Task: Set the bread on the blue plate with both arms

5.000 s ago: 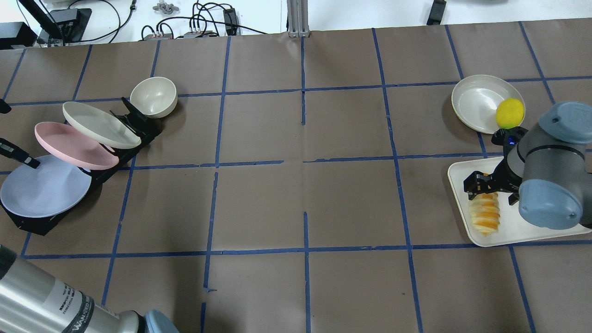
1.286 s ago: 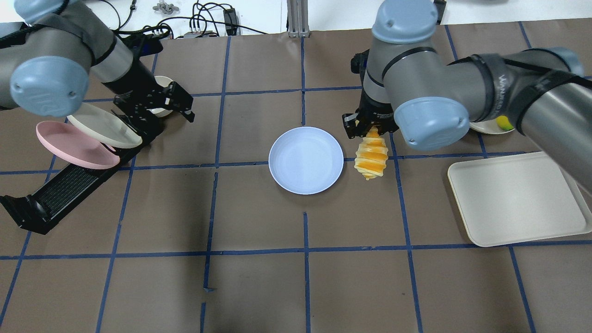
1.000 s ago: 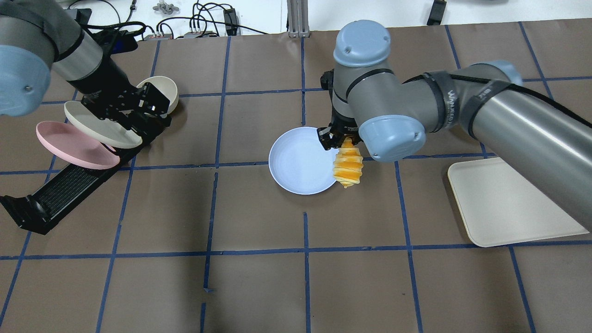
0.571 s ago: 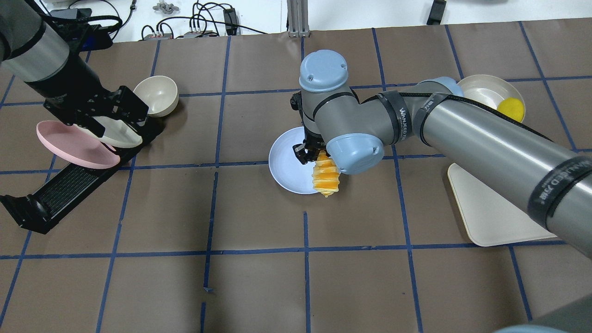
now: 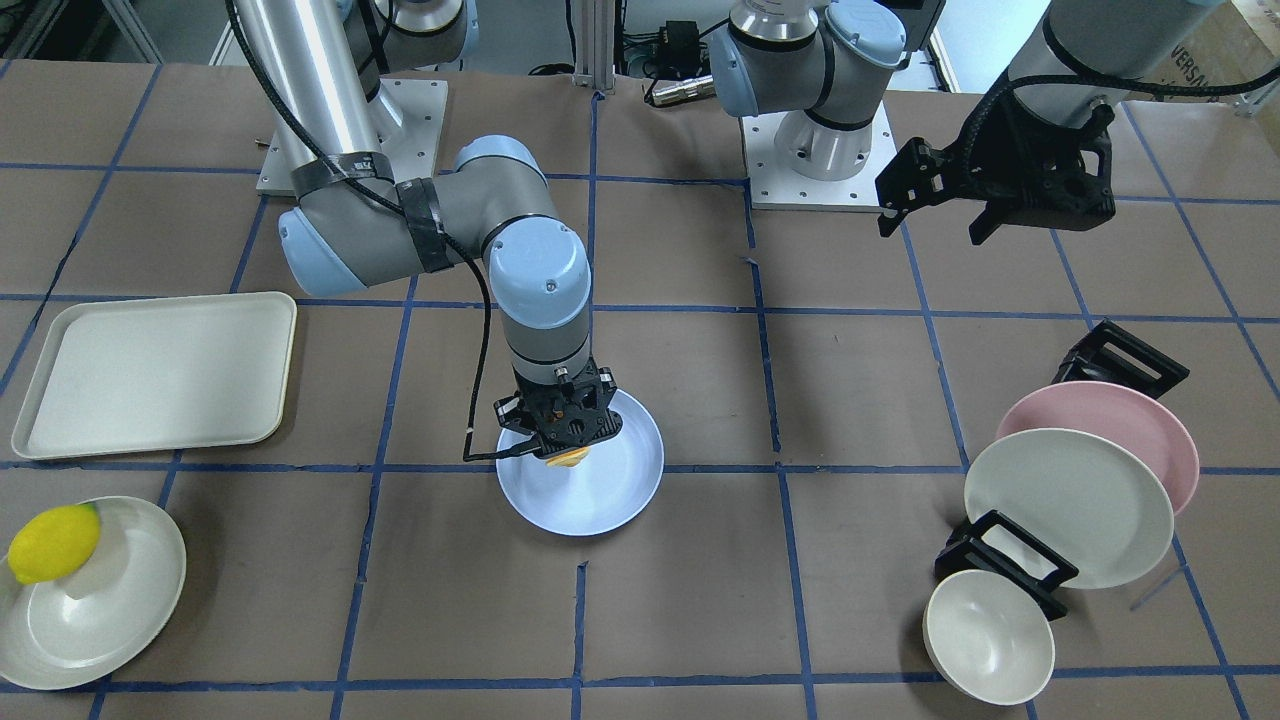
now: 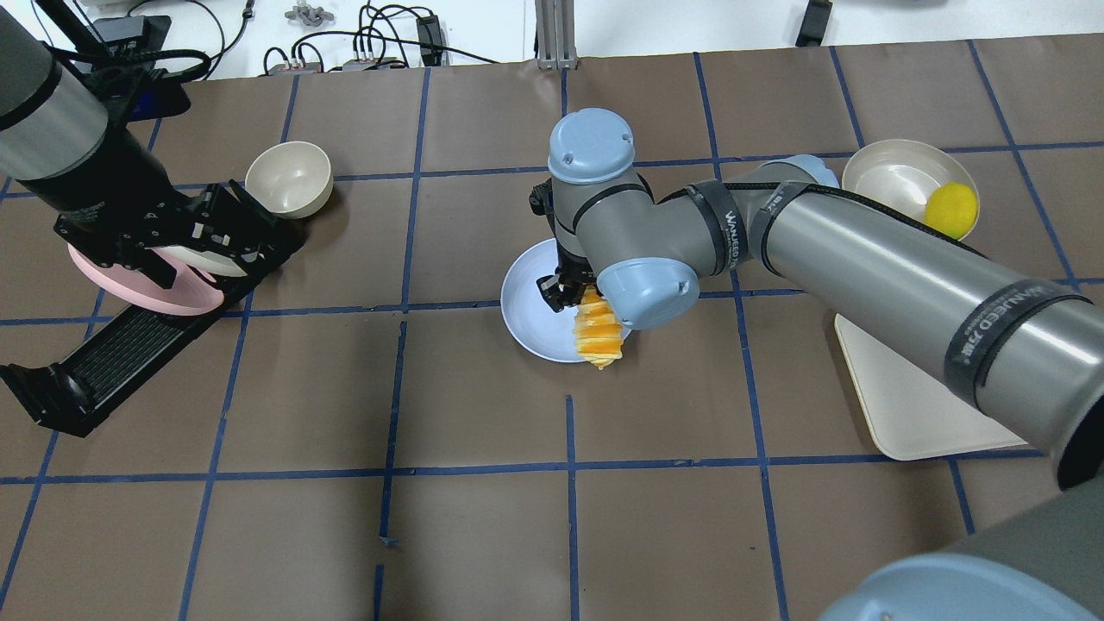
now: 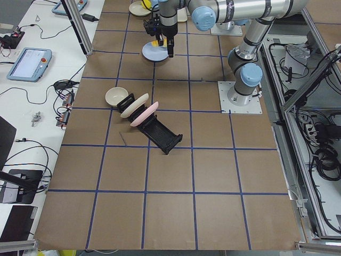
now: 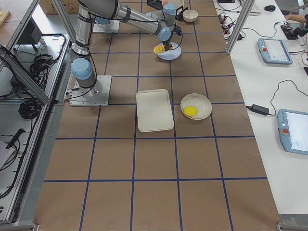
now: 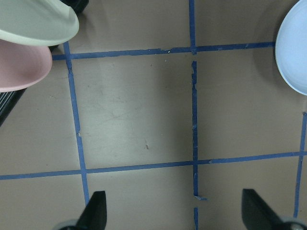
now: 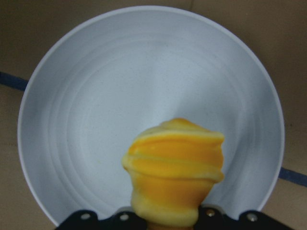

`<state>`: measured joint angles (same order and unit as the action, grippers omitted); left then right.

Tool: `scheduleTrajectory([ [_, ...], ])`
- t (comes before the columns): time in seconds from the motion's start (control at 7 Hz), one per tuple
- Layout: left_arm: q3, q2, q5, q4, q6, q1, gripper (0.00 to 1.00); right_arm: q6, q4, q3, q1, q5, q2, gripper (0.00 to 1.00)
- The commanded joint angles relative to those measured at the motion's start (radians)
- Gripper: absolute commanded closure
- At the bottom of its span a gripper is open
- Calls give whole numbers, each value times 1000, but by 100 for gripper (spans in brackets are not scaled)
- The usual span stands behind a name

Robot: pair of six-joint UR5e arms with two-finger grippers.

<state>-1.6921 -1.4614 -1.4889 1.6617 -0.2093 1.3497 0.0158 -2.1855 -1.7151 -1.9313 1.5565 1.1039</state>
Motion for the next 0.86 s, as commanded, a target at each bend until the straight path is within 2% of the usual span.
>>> scheduleTrajectory([
  [0.0, -3, 10, 13, 0, 21, 0, 0, 1, -58, 0, -20, -10, -41, 89],
  [0.14, -4, 12, 18, 1, 42, 6, 0, 3, -62, 0, -21, -10, -41, 71],
  [0.29, -12, 10, 21, 1, 174, 14, 0, 3, -63, 2, -23, -12, -39, 1],
  [0.71, -20, 18, 21, 4, 185, 29, 0, 1, -63, 5, -25, -16, -39, 0],
])
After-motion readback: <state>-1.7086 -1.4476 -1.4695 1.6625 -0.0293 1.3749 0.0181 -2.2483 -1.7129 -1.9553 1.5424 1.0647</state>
